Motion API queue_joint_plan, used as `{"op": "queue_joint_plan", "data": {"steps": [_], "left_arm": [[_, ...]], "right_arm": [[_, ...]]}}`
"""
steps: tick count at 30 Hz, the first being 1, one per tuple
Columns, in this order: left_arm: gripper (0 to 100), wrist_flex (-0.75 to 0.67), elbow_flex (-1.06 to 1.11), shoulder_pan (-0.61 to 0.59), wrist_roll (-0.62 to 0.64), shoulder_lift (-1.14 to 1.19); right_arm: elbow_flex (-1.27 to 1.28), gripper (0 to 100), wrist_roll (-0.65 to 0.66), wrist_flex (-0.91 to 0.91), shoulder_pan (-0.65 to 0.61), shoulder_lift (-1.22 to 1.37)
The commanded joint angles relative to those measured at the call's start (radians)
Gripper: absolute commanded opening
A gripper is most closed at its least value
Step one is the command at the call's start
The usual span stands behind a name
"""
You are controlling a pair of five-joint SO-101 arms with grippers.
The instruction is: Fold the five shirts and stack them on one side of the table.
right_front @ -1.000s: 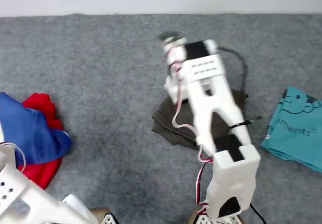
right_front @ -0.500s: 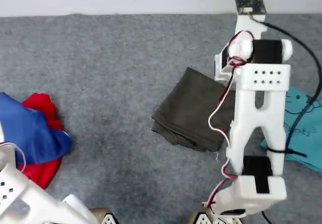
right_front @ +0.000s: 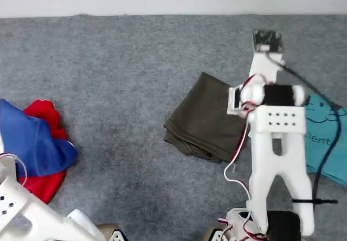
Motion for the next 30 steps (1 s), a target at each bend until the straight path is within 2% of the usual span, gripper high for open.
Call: {"op": "queue_joint_plan", "data": {"steps": [1,4,6,16,22,25,30], "left_arm": [[2,0.018,-0.015,0.003,-0.009,-0.015],[2,0.018,-0.015,0.003,-0.009,-0.015],[2,0.018,-0.015,0.003,-0.009,-0.015],[2,0.020,-0.015,0.003,-0.009,-0.015],[2,0.020,-0.015,0.002,-0.009,-0.015],[2,0.020,-0.015,0.002,-0.009,-0.015],[2,0.020,-0.015,0.000,-0.011,-0.015]], "right_arm": [[0.180,13.4,-0.095,-0.193,0.007,-0.027],[0.239,33.6,-0.187,-0.242,-0.008,0.010],[0.233,41.2,-0.256,-0.248,-0.018,0.054],[0.072,39.5,-0.465,-0.343,-0.039,0.378],[-0.071,39.3,-0.508,-0.343,-0.059,0.584],[-0.126,33.9,-0.500,-0.338,-0.067,0.664],[-0.161,7.1,-0.463,-0.338,-0.059,0.733]]}}
